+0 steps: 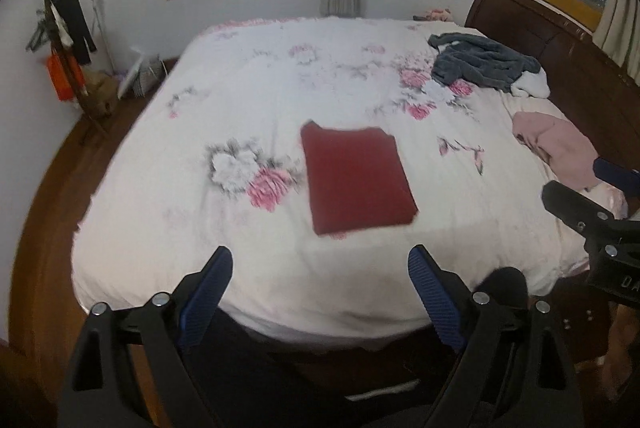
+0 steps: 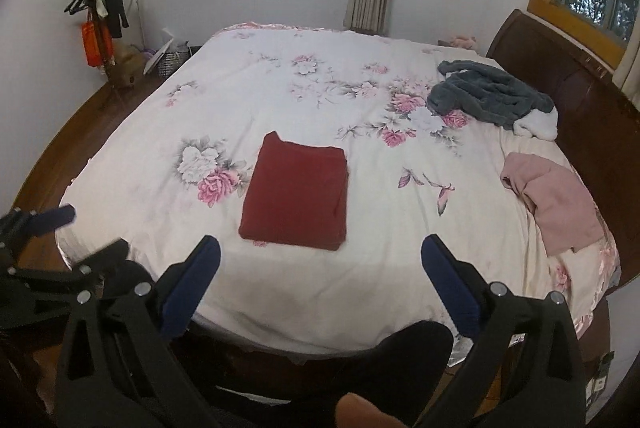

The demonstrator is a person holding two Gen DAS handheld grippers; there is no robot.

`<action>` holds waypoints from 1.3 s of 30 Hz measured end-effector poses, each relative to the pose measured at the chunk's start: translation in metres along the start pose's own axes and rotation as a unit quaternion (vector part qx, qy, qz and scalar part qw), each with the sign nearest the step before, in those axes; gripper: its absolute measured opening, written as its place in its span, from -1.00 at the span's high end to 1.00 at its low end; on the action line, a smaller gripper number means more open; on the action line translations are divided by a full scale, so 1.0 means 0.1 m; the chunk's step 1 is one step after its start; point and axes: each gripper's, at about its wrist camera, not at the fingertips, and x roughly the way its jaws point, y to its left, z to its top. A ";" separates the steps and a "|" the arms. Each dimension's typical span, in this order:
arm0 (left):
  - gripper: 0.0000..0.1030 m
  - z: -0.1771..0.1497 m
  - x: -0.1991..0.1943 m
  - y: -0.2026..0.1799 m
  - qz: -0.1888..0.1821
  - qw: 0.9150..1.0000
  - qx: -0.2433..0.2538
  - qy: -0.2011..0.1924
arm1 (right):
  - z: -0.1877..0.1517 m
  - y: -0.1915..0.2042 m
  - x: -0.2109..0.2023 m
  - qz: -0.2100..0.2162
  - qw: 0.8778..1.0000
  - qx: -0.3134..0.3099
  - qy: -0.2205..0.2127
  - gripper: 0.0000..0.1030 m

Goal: Fold small clothes

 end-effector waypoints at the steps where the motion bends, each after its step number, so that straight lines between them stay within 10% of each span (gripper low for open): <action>1: -0.74 -0.02 0.01 0.00 -0.004 1.000 -0.003 0.002 | -0.02 0.02 0.03 -0.002 1.000 -0.002 0.002 -0.94; 39: -0.74 0.01 0.13 0.15 0.011 1.000 -0.004 0.015 | -0.08 0.04 0.33 0.008 1.000 0.005 0.028 -0.94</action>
